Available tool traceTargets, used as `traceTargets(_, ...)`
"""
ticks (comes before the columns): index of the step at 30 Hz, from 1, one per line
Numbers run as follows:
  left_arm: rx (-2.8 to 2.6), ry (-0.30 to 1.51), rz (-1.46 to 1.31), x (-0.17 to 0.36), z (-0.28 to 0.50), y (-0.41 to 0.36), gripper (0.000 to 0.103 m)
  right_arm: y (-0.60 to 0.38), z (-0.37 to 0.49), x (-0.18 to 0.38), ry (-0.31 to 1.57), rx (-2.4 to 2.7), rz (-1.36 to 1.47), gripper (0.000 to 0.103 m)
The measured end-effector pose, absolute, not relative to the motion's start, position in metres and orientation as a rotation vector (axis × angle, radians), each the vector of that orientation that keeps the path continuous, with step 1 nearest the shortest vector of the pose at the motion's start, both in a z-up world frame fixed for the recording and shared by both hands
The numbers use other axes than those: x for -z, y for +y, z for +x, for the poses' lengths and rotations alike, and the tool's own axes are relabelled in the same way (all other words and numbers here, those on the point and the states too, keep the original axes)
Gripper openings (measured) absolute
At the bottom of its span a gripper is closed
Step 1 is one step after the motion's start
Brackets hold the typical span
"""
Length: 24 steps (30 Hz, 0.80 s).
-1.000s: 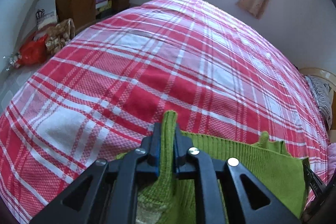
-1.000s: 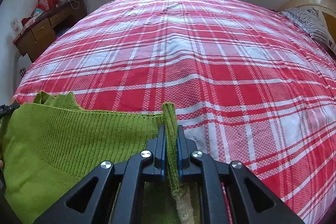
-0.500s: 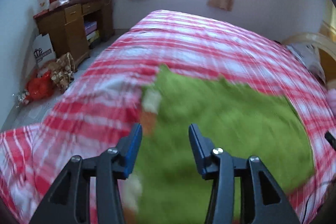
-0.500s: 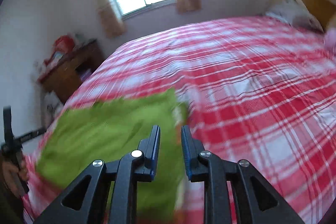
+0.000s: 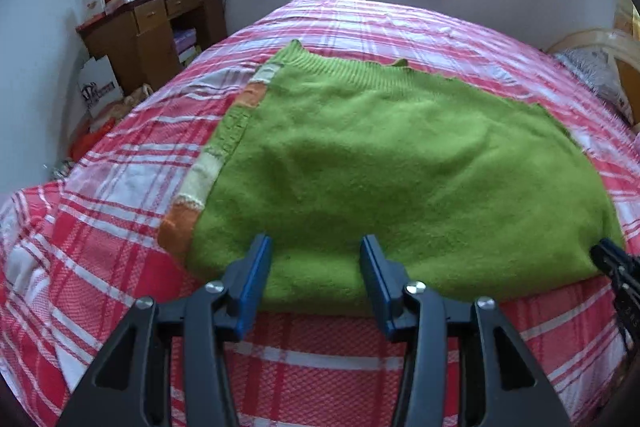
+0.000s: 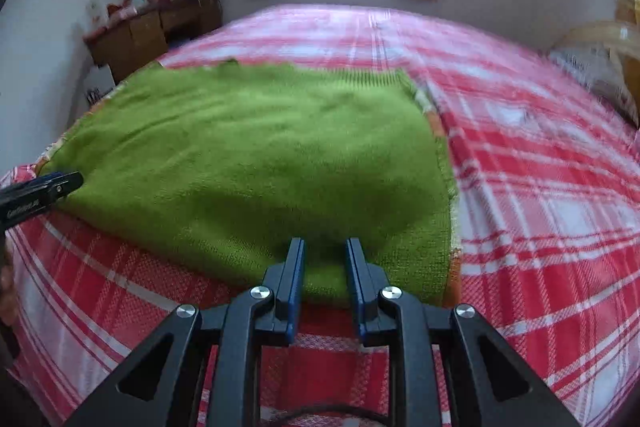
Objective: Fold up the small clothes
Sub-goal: 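Lay the hem down over the collar and open both tools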
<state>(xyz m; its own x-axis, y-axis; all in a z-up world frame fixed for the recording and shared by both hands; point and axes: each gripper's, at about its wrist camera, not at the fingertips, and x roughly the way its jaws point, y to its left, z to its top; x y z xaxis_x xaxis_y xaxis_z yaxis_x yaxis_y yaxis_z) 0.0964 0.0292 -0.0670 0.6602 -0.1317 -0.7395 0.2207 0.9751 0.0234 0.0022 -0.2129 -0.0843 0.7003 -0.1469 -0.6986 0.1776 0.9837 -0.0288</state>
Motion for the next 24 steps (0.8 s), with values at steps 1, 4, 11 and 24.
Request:
traceTargets(1, 0.191, 0.821, 0.133, 0.068, 0.092, 0.026, 0.049, -0.213, 0.0, 0.085, 0.776, 0.185, 0.038, 0.021)
traceTargets(4, 0.165, 0.814, 0.167, 0.068, 0.085, 0.026, 0.049, -0.215, -0.005, 0.087, 0.786, 0.183, 0.033, 0.021)
traceTargets(11, 0.115, 0.824, 0.177, 0.06, 0.074, 0.04, 0.067, -0.218, -0.032, 0.075, 0.811, 0.189, 0.033, 0.021)
traceTargets(24, 0.035, 0.79, 0.021, 0.048, 0.079, 0.082, 0.1, -0.143, 0.026, 0.035, 0.647, 0.018, 0.031, 0.021)
